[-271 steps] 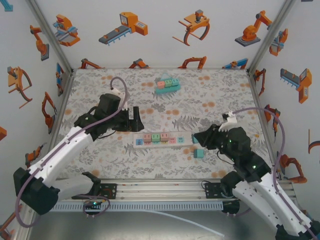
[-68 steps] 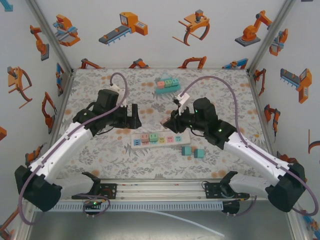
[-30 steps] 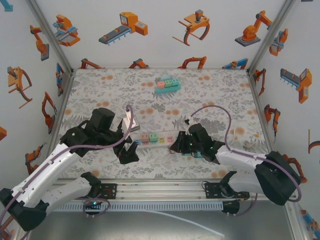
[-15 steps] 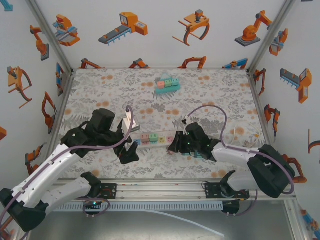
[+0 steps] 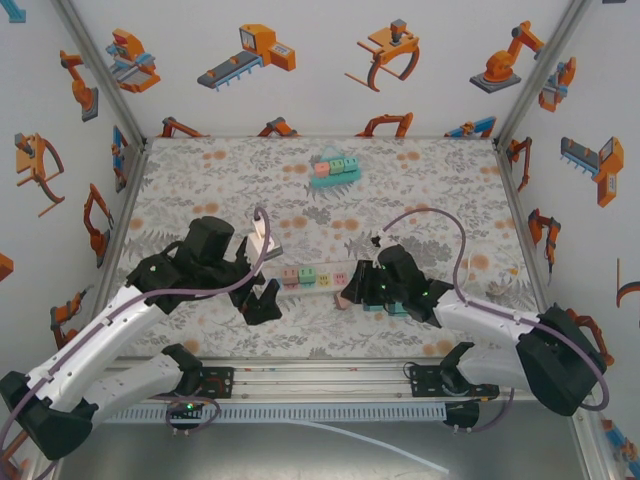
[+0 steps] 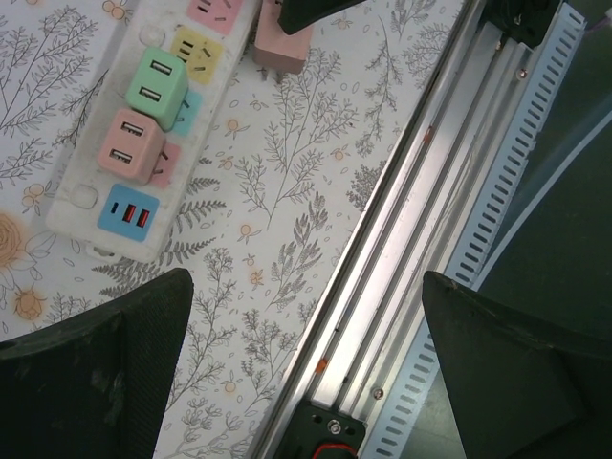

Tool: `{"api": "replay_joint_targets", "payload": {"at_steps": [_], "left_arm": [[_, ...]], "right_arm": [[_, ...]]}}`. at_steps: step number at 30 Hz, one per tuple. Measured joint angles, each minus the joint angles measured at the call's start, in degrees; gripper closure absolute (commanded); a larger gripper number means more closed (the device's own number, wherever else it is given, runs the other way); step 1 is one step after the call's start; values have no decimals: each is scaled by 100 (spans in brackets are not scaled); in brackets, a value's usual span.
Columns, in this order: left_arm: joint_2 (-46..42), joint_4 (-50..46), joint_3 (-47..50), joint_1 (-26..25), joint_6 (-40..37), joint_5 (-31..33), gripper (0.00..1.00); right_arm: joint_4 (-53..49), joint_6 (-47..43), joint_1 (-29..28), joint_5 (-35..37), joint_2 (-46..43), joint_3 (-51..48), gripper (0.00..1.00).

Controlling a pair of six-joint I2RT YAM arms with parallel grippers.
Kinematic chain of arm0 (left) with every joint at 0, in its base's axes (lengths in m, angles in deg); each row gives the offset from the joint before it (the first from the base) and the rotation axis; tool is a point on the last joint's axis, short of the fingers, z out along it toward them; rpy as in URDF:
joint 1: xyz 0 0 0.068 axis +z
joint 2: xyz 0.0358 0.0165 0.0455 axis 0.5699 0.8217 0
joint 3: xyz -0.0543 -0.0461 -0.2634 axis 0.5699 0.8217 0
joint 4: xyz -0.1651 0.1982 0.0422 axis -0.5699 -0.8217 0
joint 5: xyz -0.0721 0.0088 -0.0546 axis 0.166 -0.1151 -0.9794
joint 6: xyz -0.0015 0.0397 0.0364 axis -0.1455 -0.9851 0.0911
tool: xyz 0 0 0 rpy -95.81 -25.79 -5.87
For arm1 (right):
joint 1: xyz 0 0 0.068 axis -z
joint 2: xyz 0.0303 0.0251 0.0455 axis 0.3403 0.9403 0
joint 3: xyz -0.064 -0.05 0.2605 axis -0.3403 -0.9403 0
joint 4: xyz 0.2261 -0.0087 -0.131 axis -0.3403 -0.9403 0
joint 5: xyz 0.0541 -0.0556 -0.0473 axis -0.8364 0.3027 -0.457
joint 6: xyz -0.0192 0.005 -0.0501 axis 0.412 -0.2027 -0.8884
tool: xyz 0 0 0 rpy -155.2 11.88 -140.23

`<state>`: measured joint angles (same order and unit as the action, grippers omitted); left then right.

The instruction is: Pull the plug off the socket

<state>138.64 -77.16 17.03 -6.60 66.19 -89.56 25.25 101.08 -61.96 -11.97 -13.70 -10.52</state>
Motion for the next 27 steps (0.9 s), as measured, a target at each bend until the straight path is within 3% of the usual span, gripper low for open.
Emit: {"api": "replay_joint_targets", "payload": {"at_steps": [8,14,22,27], "left_arm": [[-72,118,162,-28,155,256,3],[-363,393,363,-31,363,813,3],[-787,901,669,-31,621,1821,3],[-813,1176,778,-31,737,2457,3]], "right_arm": [[-345,-140,0,234,-372,0,56],[-796,-673,-4,540,-892,205,56],[-748,-2627,-4,756,-1631,693,55],[-697,-4280,-2,339,-1440,1187,53]]}}
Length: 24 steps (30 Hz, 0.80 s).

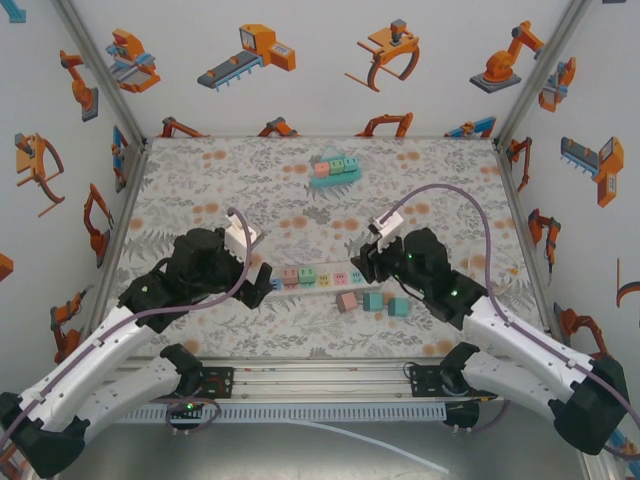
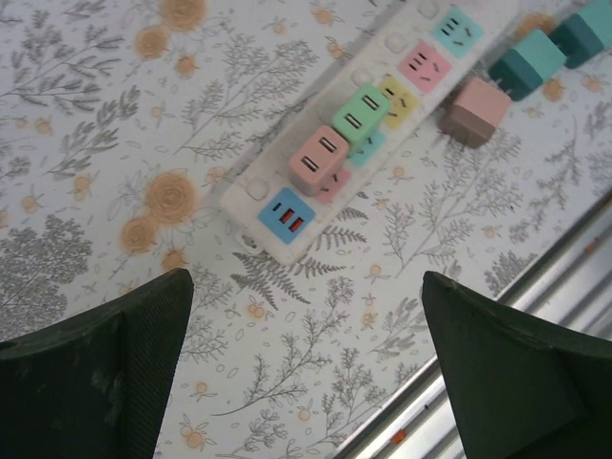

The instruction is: Pull the plug off the socket

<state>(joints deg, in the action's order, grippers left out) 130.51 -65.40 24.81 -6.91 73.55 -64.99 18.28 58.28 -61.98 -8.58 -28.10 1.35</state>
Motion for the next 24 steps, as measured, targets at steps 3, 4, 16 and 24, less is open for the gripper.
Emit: {"api": "replay_joint_targets", "payload": {"at_steps": [3,4,16,24], "left_arm": [[11,118,26,0,120,343,3],[17,164,26,0,181,463,3],[299,133,0,225,1655,1532,3],[1016,-306,-153,1132,3051,1106,3]], "right_arm": [[-195,-940,-2,-417,490,636,51],[-286,-1244,-2,-573,686,874,50],[-1246,-3687,-9,-2216,2686,2522,46],[-1880,-4503,-118,-2863,3939,3390,43]]}}
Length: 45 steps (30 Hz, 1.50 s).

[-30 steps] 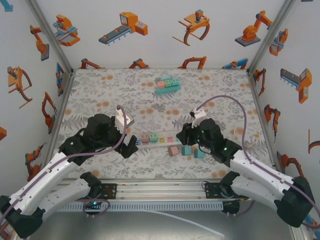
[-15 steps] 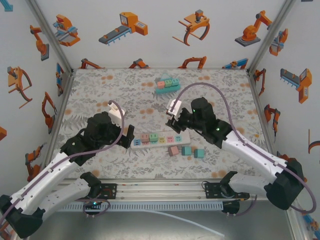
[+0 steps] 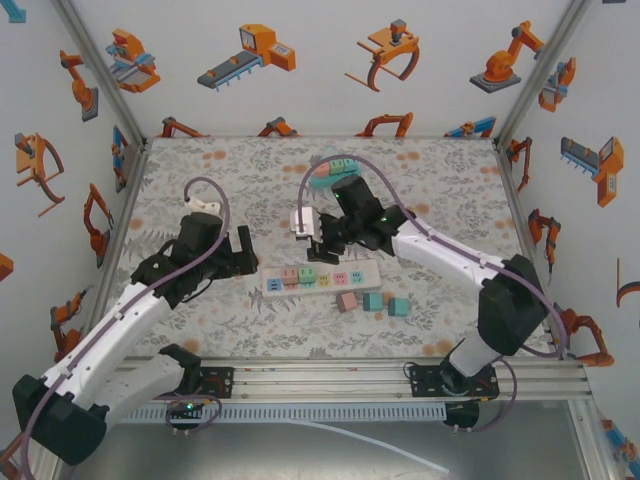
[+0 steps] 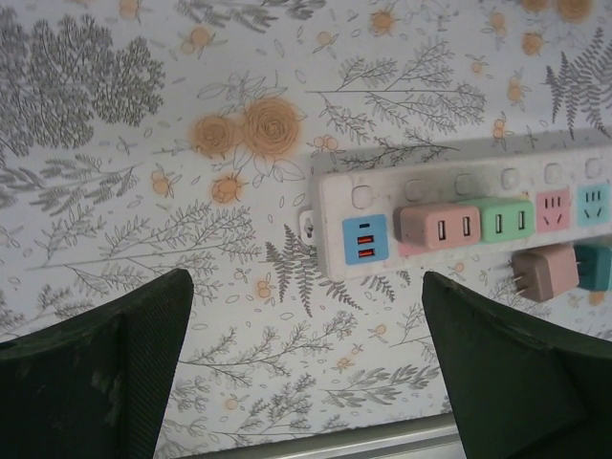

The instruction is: Pull the plug off the socket

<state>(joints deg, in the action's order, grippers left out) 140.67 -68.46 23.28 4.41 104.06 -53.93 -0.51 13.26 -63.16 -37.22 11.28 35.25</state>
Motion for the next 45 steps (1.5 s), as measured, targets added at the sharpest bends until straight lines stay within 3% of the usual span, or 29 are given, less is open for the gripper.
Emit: {"api": "replay_joint_targets", "payload": {"at_steps": [7,17,24,33,45], "left_arm": [[621,195,92,201,439,-501,0],[1471,970,404,203,374,-951,5],[1869,1252,435,203,278,-1198,18],[2544,1259,411,203,195,-1318,21],[2852,1147,245,203,170,-1364,28]], "right_arm": [[-197,-166,-98,-192,719,131,43],[-208,-190,-109,-328,1115,131,45],[-208,-190,-127,-350,1270,131,54],[-212,-195,-157,-361,1276,131,66],[-210,-212,-162,-374,1279,131,74]]}}
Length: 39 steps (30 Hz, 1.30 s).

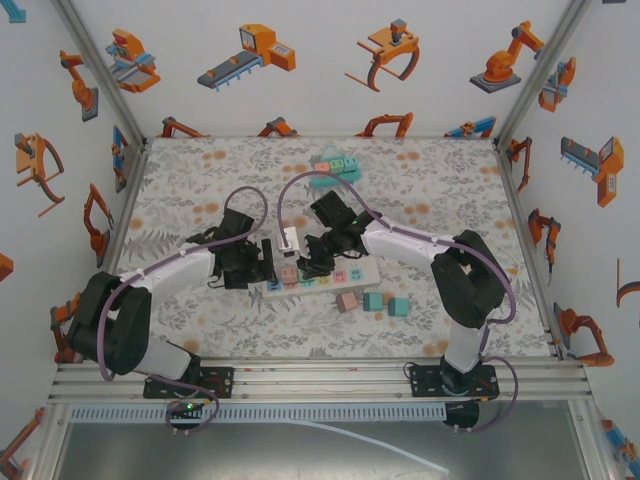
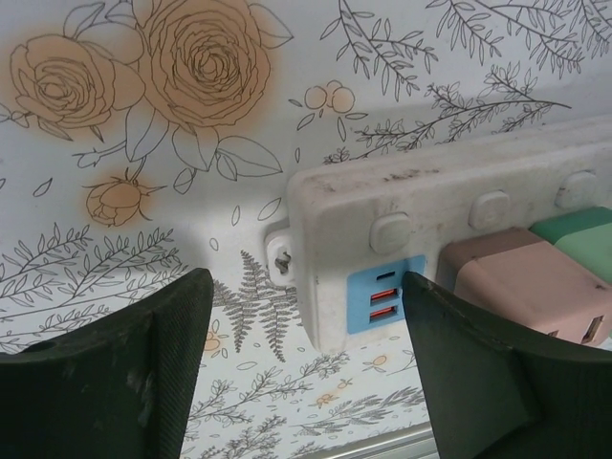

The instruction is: Pull the plug off the socket

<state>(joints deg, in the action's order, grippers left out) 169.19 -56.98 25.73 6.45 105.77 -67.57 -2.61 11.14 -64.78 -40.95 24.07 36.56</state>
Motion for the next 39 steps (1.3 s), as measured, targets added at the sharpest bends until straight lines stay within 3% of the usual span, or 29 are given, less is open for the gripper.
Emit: {"api": "replay_joint_targets", "payload": {"at_steps": [23,39], "left_arm": [[162,-17,-101,-7,48,-74,29],[140,-20,-101,-17,46,-52,28]], "right_arm": [[63,90,-22,15,-90,-74,88],[334,435,-26,13,-737,-142,89]]}}
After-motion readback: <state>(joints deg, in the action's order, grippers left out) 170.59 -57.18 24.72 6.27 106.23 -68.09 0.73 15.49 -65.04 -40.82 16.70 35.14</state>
